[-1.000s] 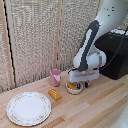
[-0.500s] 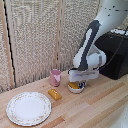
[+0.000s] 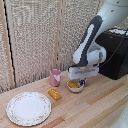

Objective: Kindly move the gripper close to the hot dog bowl. Grip the bowl lightly with the gripper, taking care not to crush the hot dogs. Elevate the bowl a little, ensuring it remains flat to stop hot dogs from tumbling. Transport the gripper and bowl to the white plate, then lower it down cautiously. Relinquish the gripper, letting the bowl rest on the plate.

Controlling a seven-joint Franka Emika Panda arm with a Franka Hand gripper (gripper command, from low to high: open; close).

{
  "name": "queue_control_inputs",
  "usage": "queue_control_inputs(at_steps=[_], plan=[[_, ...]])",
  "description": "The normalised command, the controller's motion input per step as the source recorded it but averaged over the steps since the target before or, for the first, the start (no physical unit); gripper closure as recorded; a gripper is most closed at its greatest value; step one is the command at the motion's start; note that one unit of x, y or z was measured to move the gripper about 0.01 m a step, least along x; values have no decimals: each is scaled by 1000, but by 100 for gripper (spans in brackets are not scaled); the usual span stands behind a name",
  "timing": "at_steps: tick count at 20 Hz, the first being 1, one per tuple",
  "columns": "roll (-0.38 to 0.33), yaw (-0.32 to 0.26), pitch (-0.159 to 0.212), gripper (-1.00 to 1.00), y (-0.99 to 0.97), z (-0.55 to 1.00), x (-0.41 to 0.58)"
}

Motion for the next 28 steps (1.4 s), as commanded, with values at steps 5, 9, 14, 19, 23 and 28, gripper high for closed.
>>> queue_control_inputs(at_steps=[5,9,14,19,23,28], plan=[[149,0,0,100,-66,772,202],[141,0,0,100,58,759,298],[118,0,6,100,529,693,283],[77,0,9,100,825,440,207],[6,4,15,100,953,161,149],[-7,0,18,100,974,-33,263]])
